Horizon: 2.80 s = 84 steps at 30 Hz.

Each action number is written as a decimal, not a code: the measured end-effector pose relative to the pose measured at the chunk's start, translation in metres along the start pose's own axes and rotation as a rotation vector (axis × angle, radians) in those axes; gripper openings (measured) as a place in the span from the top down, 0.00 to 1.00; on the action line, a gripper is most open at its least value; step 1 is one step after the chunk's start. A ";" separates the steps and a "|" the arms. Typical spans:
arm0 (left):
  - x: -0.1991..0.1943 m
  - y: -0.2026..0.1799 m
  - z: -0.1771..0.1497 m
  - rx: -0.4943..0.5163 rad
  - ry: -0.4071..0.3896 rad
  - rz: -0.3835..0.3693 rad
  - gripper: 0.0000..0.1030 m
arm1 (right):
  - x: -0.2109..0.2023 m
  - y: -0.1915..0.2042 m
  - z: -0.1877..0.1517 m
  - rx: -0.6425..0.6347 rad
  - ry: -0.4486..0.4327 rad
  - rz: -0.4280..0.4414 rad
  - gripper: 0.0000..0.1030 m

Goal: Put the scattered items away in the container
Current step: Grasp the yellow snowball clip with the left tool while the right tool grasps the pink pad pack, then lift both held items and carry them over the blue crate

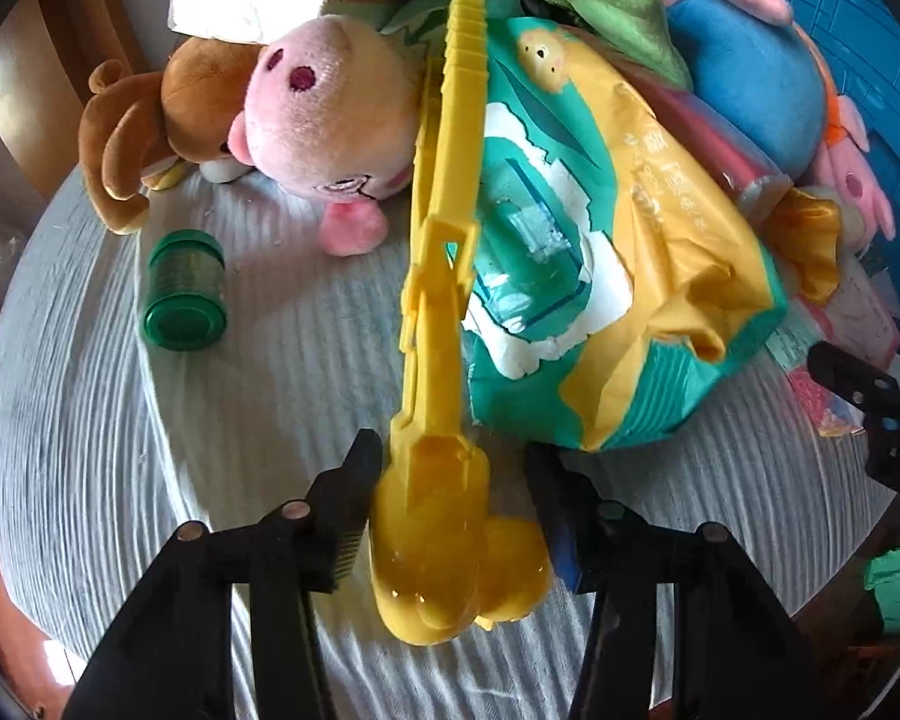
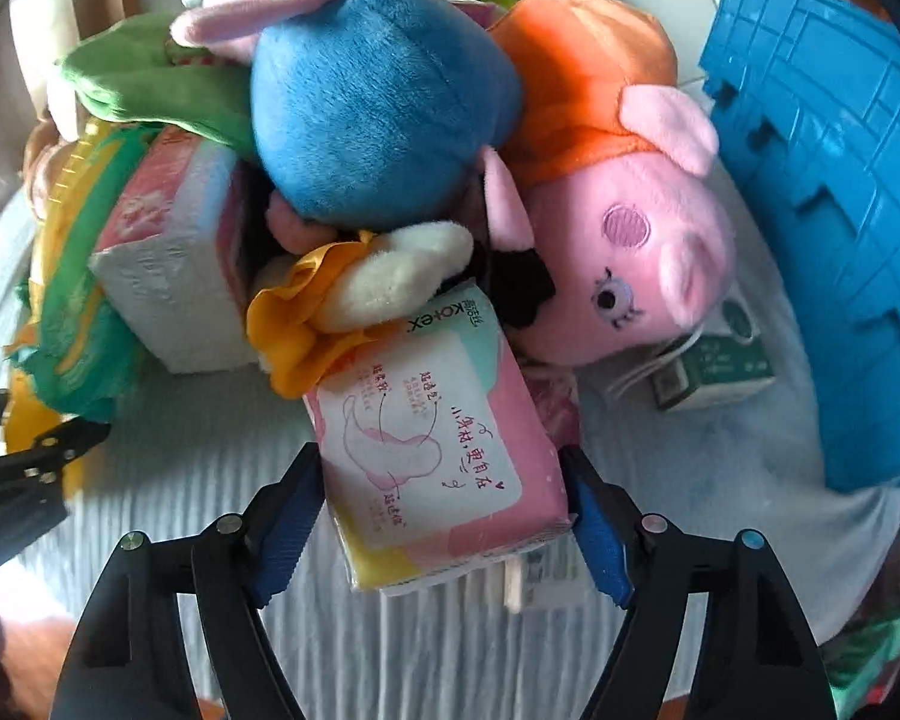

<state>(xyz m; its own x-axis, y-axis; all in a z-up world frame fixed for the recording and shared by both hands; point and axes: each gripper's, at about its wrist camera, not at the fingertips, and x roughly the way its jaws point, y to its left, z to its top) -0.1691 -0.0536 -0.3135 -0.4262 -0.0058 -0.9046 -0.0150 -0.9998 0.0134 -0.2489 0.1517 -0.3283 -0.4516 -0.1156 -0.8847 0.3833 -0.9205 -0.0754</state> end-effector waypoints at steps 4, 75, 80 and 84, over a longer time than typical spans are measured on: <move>-0.004 0.004 -0.001 -0.020 0.006 0.006 0.52 | 0.000 0.000 -0.002 0.002 0.006 0.031 0.22; -0.185 0.028 0.058 -0.105 -0.483 0.195 0.49 | -0.150 0.013 0.043 -0.031 -0.310 0.063 0.30; -0.212 0.021 0.081 -0.093 -0.548 0.177 0.49 | -0.179 0.013 0.066 -0.023 -0.378 0.037 0.30; -0.225 0.007 0.099 -0.070 -0.581 0.156 0.49 | -0.200 0.006 0.079 0.005 -0.414 0.016 0.30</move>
<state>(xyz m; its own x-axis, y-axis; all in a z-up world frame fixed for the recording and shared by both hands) -0.1625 -0.0573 -0.0679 -0.8432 -0.1605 -0.5132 0.1383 -0.9870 0.0815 -0.2200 0.1393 -0.1158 -0.7319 -0.2690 -0.6260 0.3893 -0.9191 -0.0602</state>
